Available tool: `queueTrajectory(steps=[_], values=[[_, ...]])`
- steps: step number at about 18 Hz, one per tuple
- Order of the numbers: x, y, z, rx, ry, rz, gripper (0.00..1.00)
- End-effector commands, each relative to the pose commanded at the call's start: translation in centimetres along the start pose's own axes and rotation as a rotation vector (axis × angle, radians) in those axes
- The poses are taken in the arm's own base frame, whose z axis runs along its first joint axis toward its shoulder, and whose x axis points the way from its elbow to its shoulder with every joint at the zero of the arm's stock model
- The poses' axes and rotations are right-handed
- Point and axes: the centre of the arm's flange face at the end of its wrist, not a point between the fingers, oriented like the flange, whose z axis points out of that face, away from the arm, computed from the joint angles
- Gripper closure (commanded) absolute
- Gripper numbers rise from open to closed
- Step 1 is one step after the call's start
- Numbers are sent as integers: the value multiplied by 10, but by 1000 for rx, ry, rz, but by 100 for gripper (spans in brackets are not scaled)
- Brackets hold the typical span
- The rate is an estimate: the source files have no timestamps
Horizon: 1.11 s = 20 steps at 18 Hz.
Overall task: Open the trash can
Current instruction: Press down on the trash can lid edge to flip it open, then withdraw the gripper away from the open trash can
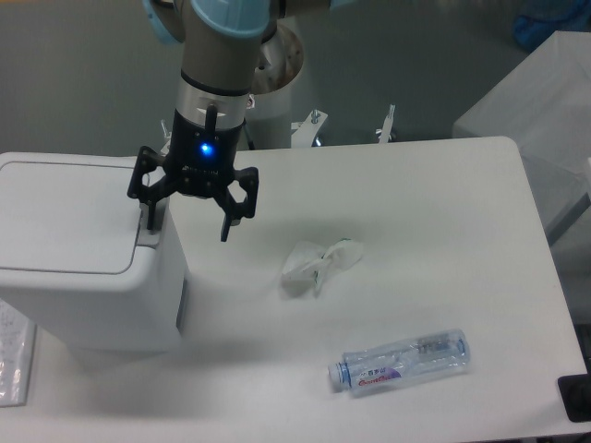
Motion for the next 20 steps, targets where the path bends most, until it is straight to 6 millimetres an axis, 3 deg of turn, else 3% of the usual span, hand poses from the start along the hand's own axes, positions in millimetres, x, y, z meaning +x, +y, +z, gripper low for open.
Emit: queueTrajectory(steps=[5,10,11,13,17,20], values=[[-1,-5,-4,11,0,3,0],[-22,-26,-39,84,-35,0,0],[-32,-32,-49,103,-50,-3,0],[-51,-45,-45,105,-64,18,0],[-118,-67,-52,125,-114,-13,0],[-173,-66,-52,115,-151,14,0]])
